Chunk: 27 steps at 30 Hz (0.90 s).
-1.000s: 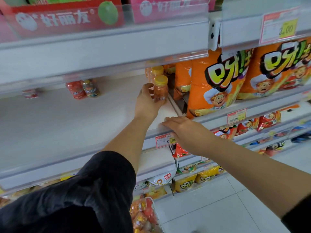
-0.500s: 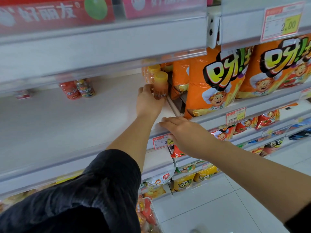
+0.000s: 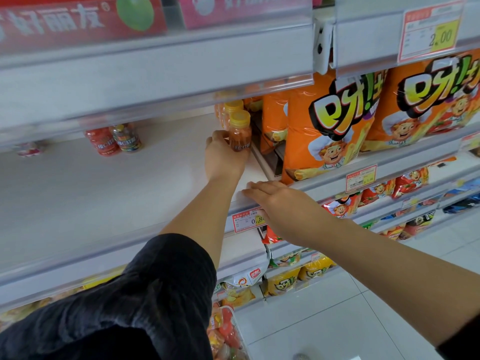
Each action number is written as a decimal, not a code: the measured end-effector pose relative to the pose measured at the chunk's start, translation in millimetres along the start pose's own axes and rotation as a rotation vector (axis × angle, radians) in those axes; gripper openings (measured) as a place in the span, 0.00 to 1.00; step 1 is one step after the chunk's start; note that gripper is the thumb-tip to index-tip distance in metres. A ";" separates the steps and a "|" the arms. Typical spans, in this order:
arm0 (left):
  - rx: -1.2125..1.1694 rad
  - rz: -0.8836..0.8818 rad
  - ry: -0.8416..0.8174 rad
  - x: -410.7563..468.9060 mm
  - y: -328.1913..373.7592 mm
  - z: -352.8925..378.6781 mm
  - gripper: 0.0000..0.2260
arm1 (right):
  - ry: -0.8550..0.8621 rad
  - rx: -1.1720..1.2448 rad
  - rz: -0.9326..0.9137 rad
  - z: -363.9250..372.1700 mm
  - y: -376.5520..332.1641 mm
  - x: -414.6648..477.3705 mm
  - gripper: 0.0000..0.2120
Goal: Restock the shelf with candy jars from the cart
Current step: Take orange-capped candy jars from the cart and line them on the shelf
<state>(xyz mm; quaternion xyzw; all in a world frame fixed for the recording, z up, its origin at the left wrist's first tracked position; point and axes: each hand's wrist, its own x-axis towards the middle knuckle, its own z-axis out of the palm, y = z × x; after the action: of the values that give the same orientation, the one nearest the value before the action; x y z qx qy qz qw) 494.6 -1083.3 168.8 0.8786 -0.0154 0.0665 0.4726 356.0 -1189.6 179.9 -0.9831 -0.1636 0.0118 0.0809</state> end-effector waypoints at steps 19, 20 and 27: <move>-0.142 0.168 -0.153 -133.4 -33.2 -142.4 0.12 | 0.300 0.127 -0.150 8.5 -44.2 -24.9 0.17; -0.148 0.146 -0.156 -151.0 -45.7 -152.7 0.12 | 0.299 0.159 -0.182 15.9 -56.1 -31.0 0.15; -0.019 -0.146 -0.128 -254.5 -161.4 -183.9 0.10 | -0.113 0.289 -0.145 125.3 -119.5 -61.6 0.09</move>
<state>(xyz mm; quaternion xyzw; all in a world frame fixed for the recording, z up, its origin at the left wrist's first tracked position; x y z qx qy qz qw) 238.2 -850.2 101.7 0.8753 0.0181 -0.0246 0.4827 253.3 -1078.5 75.6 -0.9446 -0.2351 0.0846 0.2127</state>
